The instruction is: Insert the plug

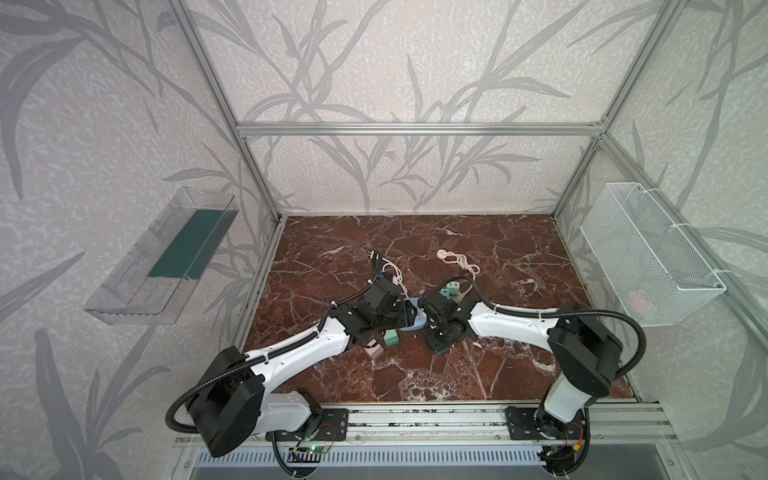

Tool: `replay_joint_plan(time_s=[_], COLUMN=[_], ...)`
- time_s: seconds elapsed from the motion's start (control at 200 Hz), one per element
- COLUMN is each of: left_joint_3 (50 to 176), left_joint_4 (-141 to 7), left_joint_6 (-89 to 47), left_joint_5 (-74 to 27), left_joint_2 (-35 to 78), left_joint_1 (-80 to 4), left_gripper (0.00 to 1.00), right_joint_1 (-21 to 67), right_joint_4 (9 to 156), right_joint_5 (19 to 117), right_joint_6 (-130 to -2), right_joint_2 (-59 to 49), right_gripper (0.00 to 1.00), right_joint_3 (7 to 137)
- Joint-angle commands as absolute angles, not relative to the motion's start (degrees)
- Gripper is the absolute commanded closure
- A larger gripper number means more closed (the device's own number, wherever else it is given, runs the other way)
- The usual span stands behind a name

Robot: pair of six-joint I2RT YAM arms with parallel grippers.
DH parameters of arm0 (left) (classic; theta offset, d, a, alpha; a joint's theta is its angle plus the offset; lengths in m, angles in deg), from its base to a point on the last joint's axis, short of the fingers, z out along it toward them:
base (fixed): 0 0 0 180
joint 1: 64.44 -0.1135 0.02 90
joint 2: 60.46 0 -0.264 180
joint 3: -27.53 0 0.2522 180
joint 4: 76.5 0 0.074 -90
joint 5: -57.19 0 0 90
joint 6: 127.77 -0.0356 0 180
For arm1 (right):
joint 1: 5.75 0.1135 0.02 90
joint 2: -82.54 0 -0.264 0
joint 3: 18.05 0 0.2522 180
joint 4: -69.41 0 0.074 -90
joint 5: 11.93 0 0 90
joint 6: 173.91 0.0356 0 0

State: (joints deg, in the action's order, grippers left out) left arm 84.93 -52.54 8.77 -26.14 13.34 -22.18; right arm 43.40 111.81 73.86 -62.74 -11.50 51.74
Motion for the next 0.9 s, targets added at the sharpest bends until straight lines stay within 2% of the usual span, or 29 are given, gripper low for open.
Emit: replay_joint_plan(time_s=[0.0,0.115,0.195,0.35,0.48,0.525,0.635,0.895], left_joint_3=[84.19,82.31,78.94,72.45,71.80,73.61,75.90,77.10], left_joint_4=[-54.59,-60.90,-72.58,-106.61,-143.28,-143.80,-143.76,-143.89], left_joint_6=[8.81,11.25,16.75,36.87,57.58,62.50,61.12,58.78], left_joint_5=[-23.86,-18.59,-10.78,-0.79,2.01,2.11,-0.65,-3.14], left_joint_2=[11.02,10.09,11.10,19.25,35.74,39.72,41.63,37.90], left_joint_1=[-22.77,-24.28,-26.57,-29.17,-29.11,-28.36,-24.77,-22.86], left_gripper=[0.39,0.40,0.43,0.47,0.44,0.42,0.41,0.42], right_joint_1=[38.36,32.75,28.55,25.71,25.51,25.51,25.40,25.35], right_joint_4=[110.02,105.99,103.85,97.61,84.24,79.59,70.32,66.85], right_joint_5=[67.36,63.22,59.06,55.61,56.15,57.10,58.97,62.86], right_joint_6=[-63.25,-62.66,-61.45,-57.46,-49.91,-47.81,-42.55,-41.21], right_joint_2=[0.40,12.61,18.44,23.35,24.69,24.60,23.62,24.10], right_gripper=[1.00,1.00,1.00,1.00,1.00,1.00,1.00,1.00], right_joint_3=[49.04,45.35,44.49,44.87,41.32,39.77,36.79,37.03])
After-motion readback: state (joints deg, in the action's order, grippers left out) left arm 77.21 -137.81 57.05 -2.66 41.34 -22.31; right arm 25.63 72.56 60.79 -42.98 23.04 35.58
